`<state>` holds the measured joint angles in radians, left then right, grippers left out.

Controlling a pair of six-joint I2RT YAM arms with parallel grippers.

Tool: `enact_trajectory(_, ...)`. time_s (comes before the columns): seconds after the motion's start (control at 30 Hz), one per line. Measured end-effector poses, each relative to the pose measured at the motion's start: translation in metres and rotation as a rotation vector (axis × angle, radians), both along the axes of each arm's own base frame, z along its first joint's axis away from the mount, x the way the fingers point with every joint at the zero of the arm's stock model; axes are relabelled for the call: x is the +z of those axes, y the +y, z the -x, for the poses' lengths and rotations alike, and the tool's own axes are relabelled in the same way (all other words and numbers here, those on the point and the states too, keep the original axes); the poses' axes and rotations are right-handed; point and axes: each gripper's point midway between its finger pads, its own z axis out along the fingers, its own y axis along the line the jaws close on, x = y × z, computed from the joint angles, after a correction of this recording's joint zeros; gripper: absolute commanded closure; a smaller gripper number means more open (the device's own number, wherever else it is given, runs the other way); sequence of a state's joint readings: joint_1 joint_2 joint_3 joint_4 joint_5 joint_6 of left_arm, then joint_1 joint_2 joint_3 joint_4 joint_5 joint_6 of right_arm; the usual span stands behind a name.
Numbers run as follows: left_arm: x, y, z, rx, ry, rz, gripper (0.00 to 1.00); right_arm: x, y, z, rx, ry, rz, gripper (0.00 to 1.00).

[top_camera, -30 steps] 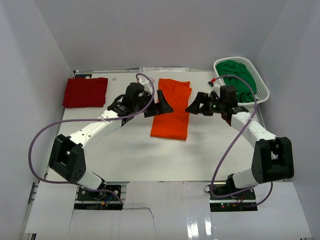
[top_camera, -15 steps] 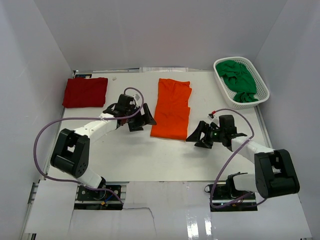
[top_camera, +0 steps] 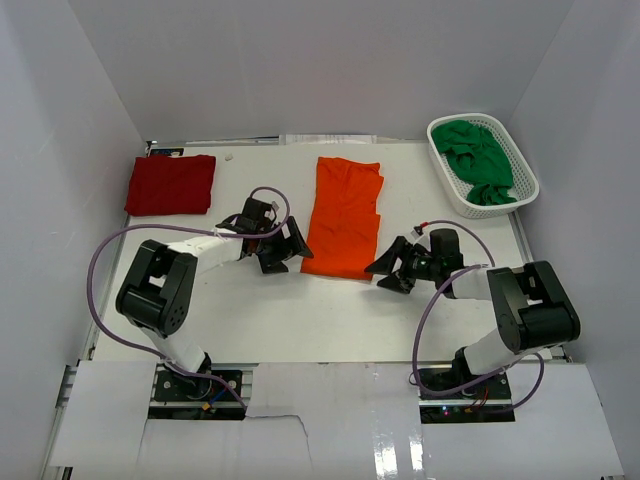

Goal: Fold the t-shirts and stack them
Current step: Grab one side of the 2/3 rectangular tshirt with both arms

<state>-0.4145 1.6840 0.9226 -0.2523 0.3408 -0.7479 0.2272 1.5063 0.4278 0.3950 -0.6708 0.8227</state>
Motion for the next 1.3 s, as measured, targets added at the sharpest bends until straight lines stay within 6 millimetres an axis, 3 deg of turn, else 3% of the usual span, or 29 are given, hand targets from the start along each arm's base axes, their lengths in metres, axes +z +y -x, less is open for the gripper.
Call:
enact_trajectory(0.37,0.000,-0.010,-0.014,0.041,-0.009,0.051,0.02,-0.009,0.017,-0.028,-0.015,0.011,0.020,0.46)
enact_trajectory(0.63,0.000,-0.009,-0.013,0.044,-0.022,0.058,0.02,-0.024,0.022,-0.035,-0.025,0.013,0.109,0.92)
enact_trajectory(1.03,-0.003,-0.010,-0.006,0.062,-0.062,0.113,0.04,-0.022,0.025,-0.039,-0.023,0.025,0.134,0.92)
enact_trajectory(1.3,-0.003,-0.022,0.000,0.052,-0.078,0.152,0.05,-0.004,0.028,-0.043,-0.024,0.002,0.120,0.92)
